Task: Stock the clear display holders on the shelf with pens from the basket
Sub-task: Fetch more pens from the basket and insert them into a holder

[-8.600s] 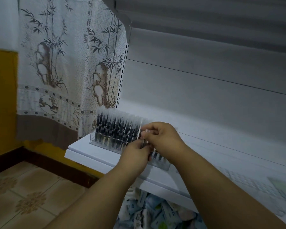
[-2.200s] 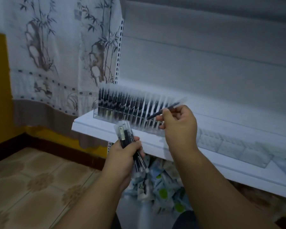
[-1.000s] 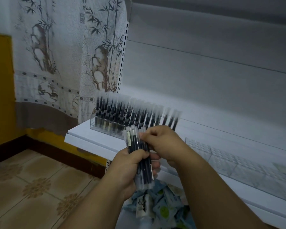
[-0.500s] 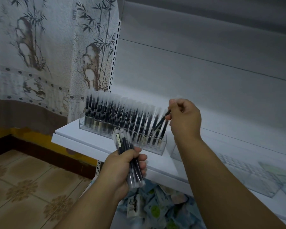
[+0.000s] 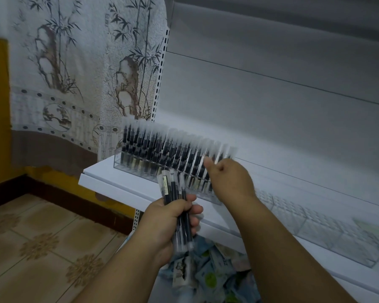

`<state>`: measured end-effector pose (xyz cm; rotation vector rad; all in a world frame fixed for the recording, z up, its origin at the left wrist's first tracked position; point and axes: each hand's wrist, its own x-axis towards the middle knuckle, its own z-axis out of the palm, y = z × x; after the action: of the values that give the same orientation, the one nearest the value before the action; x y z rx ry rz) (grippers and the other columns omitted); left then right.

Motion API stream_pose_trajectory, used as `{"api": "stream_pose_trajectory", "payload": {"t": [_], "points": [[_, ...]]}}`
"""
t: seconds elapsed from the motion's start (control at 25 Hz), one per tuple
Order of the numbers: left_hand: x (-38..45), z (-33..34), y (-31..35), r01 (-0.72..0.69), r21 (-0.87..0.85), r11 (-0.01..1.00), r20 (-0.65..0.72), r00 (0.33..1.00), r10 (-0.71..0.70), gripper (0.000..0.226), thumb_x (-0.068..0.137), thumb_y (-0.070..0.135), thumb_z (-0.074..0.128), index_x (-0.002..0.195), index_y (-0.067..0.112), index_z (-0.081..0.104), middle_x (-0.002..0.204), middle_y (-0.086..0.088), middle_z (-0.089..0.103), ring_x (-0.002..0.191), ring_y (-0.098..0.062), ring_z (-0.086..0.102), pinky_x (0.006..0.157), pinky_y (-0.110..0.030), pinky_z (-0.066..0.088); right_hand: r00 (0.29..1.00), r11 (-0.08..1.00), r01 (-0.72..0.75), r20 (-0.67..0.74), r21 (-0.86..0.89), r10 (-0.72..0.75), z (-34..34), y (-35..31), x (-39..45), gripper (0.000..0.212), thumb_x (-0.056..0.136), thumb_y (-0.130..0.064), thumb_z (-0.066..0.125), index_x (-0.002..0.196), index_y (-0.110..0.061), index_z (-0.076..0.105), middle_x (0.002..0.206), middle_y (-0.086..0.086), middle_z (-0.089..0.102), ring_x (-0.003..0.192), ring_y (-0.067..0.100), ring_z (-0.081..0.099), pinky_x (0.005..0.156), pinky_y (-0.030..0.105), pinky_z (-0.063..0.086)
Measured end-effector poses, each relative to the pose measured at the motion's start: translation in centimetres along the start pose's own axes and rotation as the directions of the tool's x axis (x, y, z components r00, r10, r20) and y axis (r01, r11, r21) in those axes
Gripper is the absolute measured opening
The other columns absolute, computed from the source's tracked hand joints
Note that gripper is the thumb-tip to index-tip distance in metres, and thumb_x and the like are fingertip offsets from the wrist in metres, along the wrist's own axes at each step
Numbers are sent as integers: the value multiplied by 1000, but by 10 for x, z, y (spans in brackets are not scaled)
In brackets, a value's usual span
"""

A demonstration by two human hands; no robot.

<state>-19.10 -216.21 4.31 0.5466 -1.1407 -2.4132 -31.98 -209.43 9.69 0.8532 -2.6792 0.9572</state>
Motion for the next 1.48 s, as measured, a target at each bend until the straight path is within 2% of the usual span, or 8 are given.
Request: {"api": "stream_pose_trajectory", "payload": {"t": [0.16, 0.28, 0.36, 0.44, 0.6, 0.88, 1.08, 1.48], "points": [[1, 6, -4, 19, 6, 1000, 60, 998, -19, 19, 94, 0, 49, 106, -1, 65, 69, -14, 68, 48, -18, 56, 44, -28, 46, 924, 855, -177, 382, 488, -27, -5, -10, -17, 29, 94, -30, 65, 81, -4, 66, 60, 2, 62, 42, 5, 51, 47, 19, 41], [1, 9, -6, 12, 10, 1000, 79, 997, -13, 17, 94, 1, 52, 105, -1, 64, 71, -16, 69, 49, -19, 57, 44, -28, 47, 885, 850, -205, 463, 486, -51, -14, -10, -15, 12, 88, -19, 71, 84, -8, 67, 67, 11, 64, 40, 7, 43, 39, 17, 34], [3, 9, -6, 18, 10, 1000, 76, 997, -19, 16, 93, 6, 57, 105, -2, 63, 72, -17, 70, 49, -20, 58, 44, -27, 47, 921, 851, -188, 389, 490, -21, -19, -8, -11, 9, 87, -18, 72, 86, -9, 70, 81, 9, 69, 45, 4, 47, 46, 17, 40], [5, 10, -7, 45, -11, 999, 72, 996, -44, 18, 93, 8, 59, 107, -2, 62, 72, -17, 69, 48, -20, 56, 44, -26, 46, 991, 798, -135, 96, 587, 97, -29, -3, -1, 3, 88, -20, 71, 88, -17, 70, 95, 0, 71, 61, 1, 55, 67, 25, 53], [9, 11, -10, 63, -28, 998, 42, 997, -62, 15, 93, 6, 58, 105, 1, 65, 70, -16, 69, 47, -18, 53, 45, -25, 44, 907, 812, 112, -393, 573, 153, -43, 10, 13, 7, 90, -24, 69, 95, -25, 64, 92, -7, 69, 80, 12, 66, 79, 41, 59], [7, 8, -12, 60, -30, 998, 27, 998, -59, 17, 93, 6, 57, 107, 2, 65, 70, -15, 69, 48, -19, 53, 47, -27, 45, 907, 889, 168, -421, 426, 31, -34, 8, 12, 9, 91, -28, 67, 97, -24, 61, 89, -15, 62, 85, -1, 60, 72, 15, 44], [5, 7, -14, 61, -56, 997, 22, 998, -60, 19, 92, 6, 58, 108, 1, 66, 71, -15, 69, 48, -18, 54, 46, -27, 46, 940, 958, 167, -333, 235, -82, -29, 10, 9, 9, 92, -29, 66, 95, -24, 59, 85, -18, 58, 78, 0, 56, 67, 19, 44], [3, 14, -12, 72, -52, 996, 54, 996, -70, 18, 92, 5, 57, 107, 1, 65, 67, -13, 67, 47, -18, 52, 45, -25, 45, 905, 904, 217, -422, 369, -45, -29, 13, 13, 7, 92, -25, 65, 95, -25, 59, 87, -17, 60, 74, -7, 57, 66, 8, 44]]}}
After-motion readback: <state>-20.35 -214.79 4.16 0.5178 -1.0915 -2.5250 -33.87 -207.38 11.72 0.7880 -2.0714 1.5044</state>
